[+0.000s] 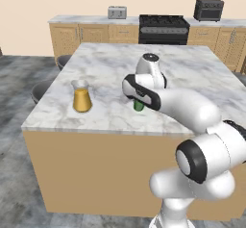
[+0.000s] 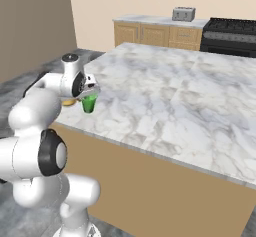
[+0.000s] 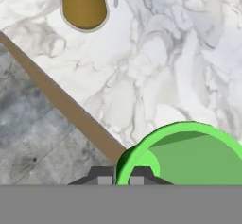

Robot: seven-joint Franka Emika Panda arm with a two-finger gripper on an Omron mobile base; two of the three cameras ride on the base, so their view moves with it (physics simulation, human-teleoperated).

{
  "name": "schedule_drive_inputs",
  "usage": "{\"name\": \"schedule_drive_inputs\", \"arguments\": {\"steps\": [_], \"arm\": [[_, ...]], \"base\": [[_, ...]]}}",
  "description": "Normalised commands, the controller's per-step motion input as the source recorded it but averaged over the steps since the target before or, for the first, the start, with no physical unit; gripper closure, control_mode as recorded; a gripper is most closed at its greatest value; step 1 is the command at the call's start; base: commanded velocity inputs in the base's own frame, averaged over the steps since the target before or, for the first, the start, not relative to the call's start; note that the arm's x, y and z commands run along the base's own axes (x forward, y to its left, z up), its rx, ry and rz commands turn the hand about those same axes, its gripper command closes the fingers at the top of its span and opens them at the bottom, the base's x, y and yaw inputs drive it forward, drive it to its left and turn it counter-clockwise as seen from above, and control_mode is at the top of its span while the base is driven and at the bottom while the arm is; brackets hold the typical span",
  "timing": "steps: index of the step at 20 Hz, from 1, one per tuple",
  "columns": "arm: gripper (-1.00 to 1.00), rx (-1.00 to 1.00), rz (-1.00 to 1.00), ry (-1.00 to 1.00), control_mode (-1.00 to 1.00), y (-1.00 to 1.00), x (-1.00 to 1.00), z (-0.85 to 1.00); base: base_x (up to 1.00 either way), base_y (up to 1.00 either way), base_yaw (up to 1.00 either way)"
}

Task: Place the pitcher and cup on the dining counter for serving.

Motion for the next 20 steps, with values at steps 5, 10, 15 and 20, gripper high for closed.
{"name": "schedule_drive_inputs", "arguments": {"steps": [5,10,15,20], "arm": [[1.00,-0.08,0.17,0.07,-1.00,0.08,0.53,-0.05],[1.00,-0.09,0.18,0.00,-1.00,0.01,0.53,-0.38],[1.00,-0.01,0.17,0.00,-1.00,0.08,0.41,-0.14],[1.00,0.00,0.17,0.00,-1.00,0.16,0.34,-0.35]], "base": [[0.00,0.00,0.00],[0.00,0.00,0.00],[0.00,0.00,0.00],[0.00,0.00,0.00]]}}
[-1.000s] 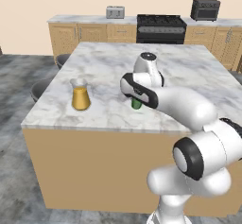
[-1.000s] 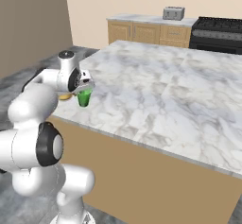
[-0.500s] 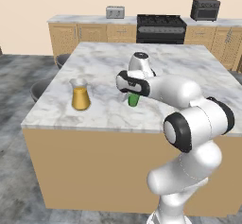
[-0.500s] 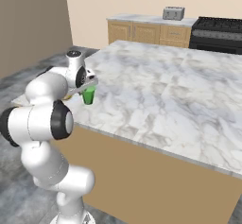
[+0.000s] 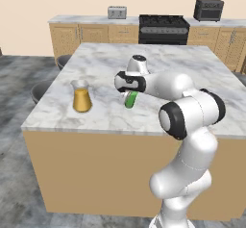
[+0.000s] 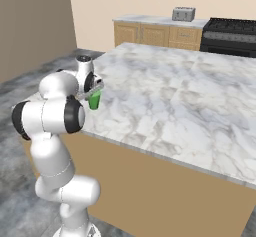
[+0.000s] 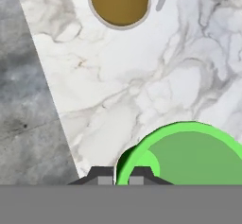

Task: Place the pitcher and cup on the dining counter for serving.

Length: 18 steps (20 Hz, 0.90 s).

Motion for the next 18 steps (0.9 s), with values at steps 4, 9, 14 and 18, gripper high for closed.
{"name": "schedule_drive_inputs", "arguments": {"steps": [4,9,14,18], "arm": [[1.00,-0.01,0.17,0.00,-1.00,0.14,0.34,-0.54],[1.00,0.00,0.15,0.00,-1.00,0.15,0.27,-0.56],[1.00,-0.01,0.12,0.00,-1.00,0.15,0.23,-0.40],[1.00,-0.05,0.09,0.00,-1.00,0.12,0.32,-0.28]], "base": [[0.00,0.00,0.00],[0.00,0.00,0.00],[0.00,0.00,0.00],[0.00,0.00,0.00]]}}
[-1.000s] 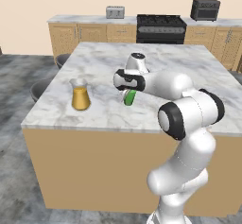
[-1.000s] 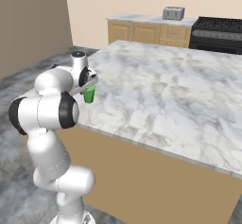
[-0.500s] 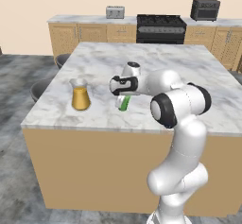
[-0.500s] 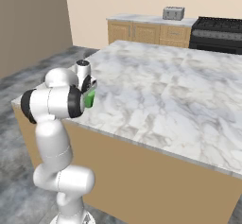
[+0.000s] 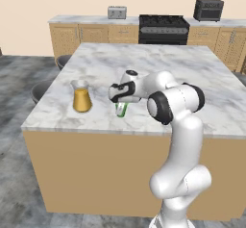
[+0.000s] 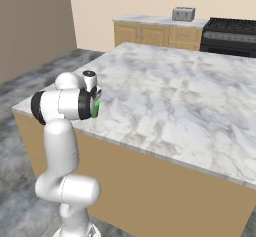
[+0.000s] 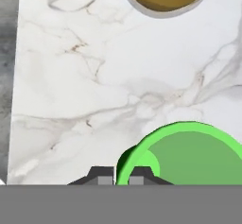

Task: Place the pitcher and cup on the dining counter for serving.

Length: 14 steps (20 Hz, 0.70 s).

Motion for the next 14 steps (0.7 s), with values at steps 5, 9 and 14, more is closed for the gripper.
{"name": "schedule_drive_inputs", "arguments": {"steps": [5,9,14], "arm": [[1.00,-0.05,0.03,0.00,-1.00,0.10,0.27,-0.14],[1.00,0.00,-0.04,0.00,-1.00,0.03,0.31,-0.05],[1.00,0.00,-0.01,0.00,-1.00,0.00,0.30,-0.01]], "base": [[0.00,0.00,0.00],[0.00,0.00,0.00],[0.00,0.00,0.00]]}}
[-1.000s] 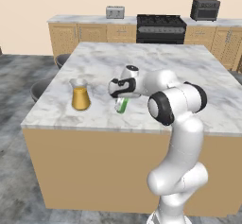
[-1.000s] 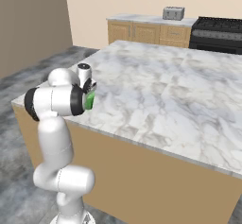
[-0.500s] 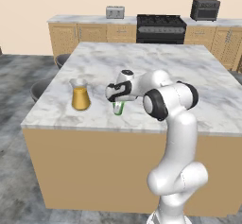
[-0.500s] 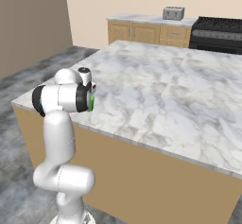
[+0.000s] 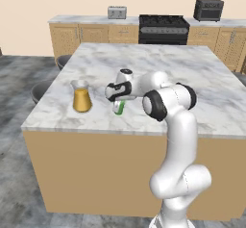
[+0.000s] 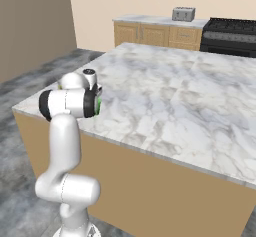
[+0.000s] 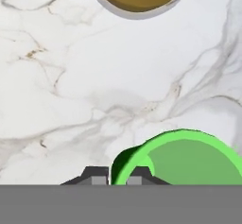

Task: Place the pitcher and cup on the dining counter for serving.

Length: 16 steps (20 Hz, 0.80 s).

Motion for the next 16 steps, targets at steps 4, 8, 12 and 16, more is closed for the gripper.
{"name": "schedule_drive_inputs", "arguments": {"steps": [4,8,12,16], "arm": [[-1.00,0.00,0.00,0.00,-1.00,0.00,0.27,-0.07],[-1.00,0.00,-0.02,0.00,-1.00,0.01,-0.04,0.03],[-1.00,0.00,-0.08,0.00,-1.00,0.00,-0.44,0.39],[-1.00,0.00,-0.09,-0.06,-1.00,0.00,-0.85,0.58]], "base": [[0.00,0.00,0.00],[0.00,0.00,0.00],[0.00,0.00,0.00],[0.00,0.00,0.00]]}}
